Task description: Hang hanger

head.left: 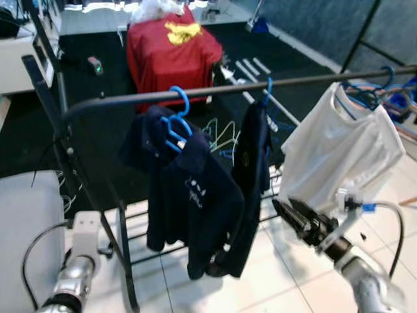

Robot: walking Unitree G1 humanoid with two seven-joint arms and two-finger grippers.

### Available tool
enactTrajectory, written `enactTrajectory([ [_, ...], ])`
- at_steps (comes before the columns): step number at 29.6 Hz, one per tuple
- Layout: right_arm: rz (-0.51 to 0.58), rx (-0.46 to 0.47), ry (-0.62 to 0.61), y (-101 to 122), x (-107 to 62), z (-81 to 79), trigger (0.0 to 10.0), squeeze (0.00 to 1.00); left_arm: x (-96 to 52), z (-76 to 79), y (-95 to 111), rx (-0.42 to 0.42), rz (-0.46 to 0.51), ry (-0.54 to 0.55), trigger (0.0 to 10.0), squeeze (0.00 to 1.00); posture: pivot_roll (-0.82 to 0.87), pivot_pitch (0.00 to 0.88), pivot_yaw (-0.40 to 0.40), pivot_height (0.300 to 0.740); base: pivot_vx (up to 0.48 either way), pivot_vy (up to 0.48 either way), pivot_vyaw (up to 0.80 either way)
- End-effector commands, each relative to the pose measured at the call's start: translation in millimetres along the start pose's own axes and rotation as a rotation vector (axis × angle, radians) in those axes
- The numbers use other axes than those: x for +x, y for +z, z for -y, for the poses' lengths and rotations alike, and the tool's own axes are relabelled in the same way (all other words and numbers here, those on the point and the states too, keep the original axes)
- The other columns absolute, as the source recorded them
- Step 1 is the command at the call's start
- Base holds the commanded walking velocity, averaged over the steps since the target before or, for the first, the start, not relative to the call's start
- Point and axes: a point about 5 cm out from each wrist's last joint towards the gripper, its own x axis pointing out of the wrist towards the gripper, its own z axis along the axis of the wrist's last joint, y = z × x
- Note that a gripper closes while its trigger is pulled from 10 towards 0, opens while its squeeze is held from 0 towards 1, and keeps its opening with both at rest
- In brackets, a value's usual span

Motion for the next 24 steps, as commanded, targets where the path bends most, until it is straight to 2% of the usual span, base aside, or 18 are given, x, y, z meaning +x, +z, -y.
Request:
enactTrajectory([
  [1, -0.069, -0.018, -0.143, -19.9, -6.7, 12.9, 10.0, 0.00, -1.6, 8.6, -11.1, 0.023, -0.055, -0.042, 10.0, 0.00, -0.05, 0.076, -0.016, 0.740, 0.000, 0.000, 0.00],
  [3, -0.069, -0.018, -0.143, -19.9, -6.7, 12.9, 10.0, 0.00, -1.6, 8.6, -11.1, 0.023, -0.055, -0.042, 10.0, 0.00, -0.05, 0.076, -0.016, 0.740, 0.000, 0.000, 0.00],
  [4, -0.146, -0.047, -0.218, -33.2, -9.4, 16.7, 10.0, 0.00, -1.8, 12.8, -12.8, 0.032, -0.066, -0.062, 10.0, 0.00, -0.05, 0.071, -0.019, 0.740, 0.000, 0.000, 0.00],
  [5, -0.146, -0.047, -0.218, -33.2, -9.4, 16.7, 10.0, 0.00, -1.8, 12.8, -12.8, 0.032, -0.066, -0.062, 10.0, 0.00, -0.05, 0.071, -0.019, 0.740, 0.000, 0.000, 0.00],
  [8, -0.337, -0.076, -0.387, -74.2, -18.5, 24.0, 10.0, 0.00, -2.9, 23.5, -18.4, 0.049, -0.107, -0.103, 10.0, 0.00, -0.04, 0.072, -0.025, 0.740, 0.000, -0.140, 0.00],
  [10, -0.366, -0.083, -0.412, -80.7, -21.4, 24.2, 10.0, 0.00, -2.9, 25.1, -19.1, 0.050, -0.117, -0.104, 10.0, 0.00, -0.04, 0.074, -0.025, 0.740, 0.000, -0.420, 0.00],
  [13, -0.366, -0.083, -0.412, -80.7, -21.4, 24.2, 10.0, 0.00, -2.9, 25.1, -19.1, 0.050, -0.117, -0.104, 10.0, 0.00, -0.04, 0.074, -0.025, 0.740, 0.000, -0.420, 0.00],
  [16, -0.446, -0.122, -0.412, -92.9, -24.7, 21.8, 10.0, 0.00, -2.6, 26.1, -19.3, 0.036, -0.128, -0.095, 10.0, 0.00, -0.04, 0.079, -0.019, 0.740, 0.000, -0.475, 0.00],
  [18, -0.446, -0.122, -0.412, -92.9, -24.7, 21.8, 10.0, 0.00, -2.6, 26.1, -19.3, 0.036, -0.128, -0.095, 10.0, 0.00, -0.04, 0.079, -0.019, 0.740, 0.000, -0.480, 0.00],
  [20, -0.501, -0.199, -0.367, -98.7, -22.3, 20.0, 10.0, 0.00, -2.5, 26.6, -19.6, 0.030, -0.141, -0.088, 10.0, 0.00, -0.04, 0.083, -0.023, 0.740, 0.000, -0.476, 0.71],
  [24, -0.509, -0.202, -0.375, -104.1, -21.3, 20.7, 10.0, 0.00, -2.6, 28.6, -19.9, 0.023, -0.146, -0.094, 10.0, 0.00, -0.04, 0.083, -0.022, 0.740, 0.000, -0.480, 0.80],
])
